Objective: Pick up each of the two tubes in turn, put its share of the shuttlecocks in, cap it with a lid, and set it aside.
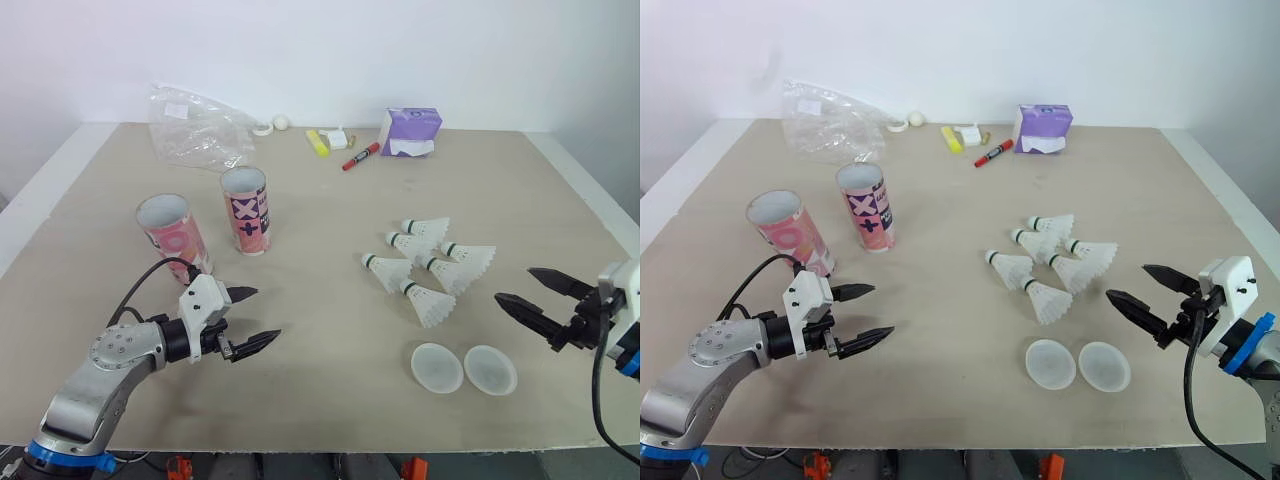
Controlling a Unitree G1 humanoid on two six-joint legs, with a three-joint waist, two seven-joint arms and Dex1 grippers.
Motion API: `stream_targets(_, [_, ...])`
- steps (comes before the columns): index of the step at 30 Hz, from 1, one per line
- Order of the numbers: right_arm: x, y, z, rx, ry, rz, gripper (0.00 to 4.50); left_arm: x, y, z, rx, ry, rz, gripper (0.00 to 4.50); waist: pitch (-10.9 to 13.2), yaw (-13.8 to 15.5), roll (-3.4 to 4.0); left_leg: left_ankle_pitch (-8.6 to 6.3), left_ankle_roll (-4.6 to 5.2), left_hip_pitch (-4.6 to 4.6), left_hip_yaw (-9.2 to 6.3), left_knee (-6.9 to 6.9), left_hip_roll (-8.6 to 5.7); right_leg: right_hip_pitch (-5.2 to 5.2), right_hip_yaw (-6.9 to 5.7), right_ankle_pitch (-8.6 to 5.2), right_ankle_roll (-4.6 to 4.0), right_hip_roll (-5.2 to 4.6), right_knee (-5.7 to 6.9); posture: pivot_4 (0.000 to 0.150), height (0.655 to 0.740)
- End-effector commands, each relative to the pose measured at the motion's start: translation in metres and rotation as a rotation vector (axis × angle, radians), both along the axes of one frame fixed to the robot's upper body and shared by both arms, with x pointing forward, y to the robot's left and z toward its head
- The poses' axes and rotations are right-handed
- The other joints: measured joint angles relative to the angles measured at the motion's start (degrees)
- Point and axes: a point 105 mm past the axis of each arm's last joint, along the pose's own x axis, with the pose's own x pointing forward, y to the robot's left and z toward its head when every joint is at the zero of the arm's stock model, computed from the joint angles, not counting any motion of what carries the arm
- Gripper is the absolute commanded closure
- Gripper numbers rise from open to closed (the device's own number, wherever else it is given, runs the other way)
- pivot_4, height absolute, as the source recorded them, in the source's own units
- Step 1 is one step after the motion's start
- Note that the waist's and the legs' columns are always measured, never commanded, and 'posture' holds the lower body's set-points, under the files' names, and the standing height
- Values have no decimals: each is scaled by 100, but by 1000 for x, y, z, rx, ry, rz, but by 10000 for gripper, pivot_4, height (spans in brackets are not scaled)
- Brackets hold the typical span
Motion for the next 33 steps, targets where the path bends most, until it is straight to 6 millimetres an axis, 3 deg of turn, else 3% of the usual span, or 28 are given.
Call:
stream_targets(1, [1, 1, 13, -21, -53, 4, 230, -2, -3, 10, 1, -45, -33, 0, 0, 0, 0, 0, 0, 0, 0, 0, 0, 0, 0, 0, 0, 0, 0, 1500, 7400])
stream_targets(22, [6, 2, 17, -33, -88, 12, 230, 2, 0, 17, -7, -101, -66, 0, 0, 0, 0, 0, 0, 0, 0, 0, 0, 0, 0, 0, 0, 0, 0, 1500, 7400])
stream_targets(27, [10, 36, 29, -33, -131, 132, 230, 3, 14, 17, -63, -108, 75, 0, 0, -26, 1, 0, 0, 2, 0, 0, 4, 0, 0, 0, 0, 2, 0, 1500, 7400])
stream_targets(33, [12, 145, 56, 56, -184, 512, 230, -1, 32, 19, -136, -185, 415, 0, 7, -75, 5, 0, 1, 1, -4, -2, 5, 0, 0, 4, -1, 2, 1, 1500, 7400])
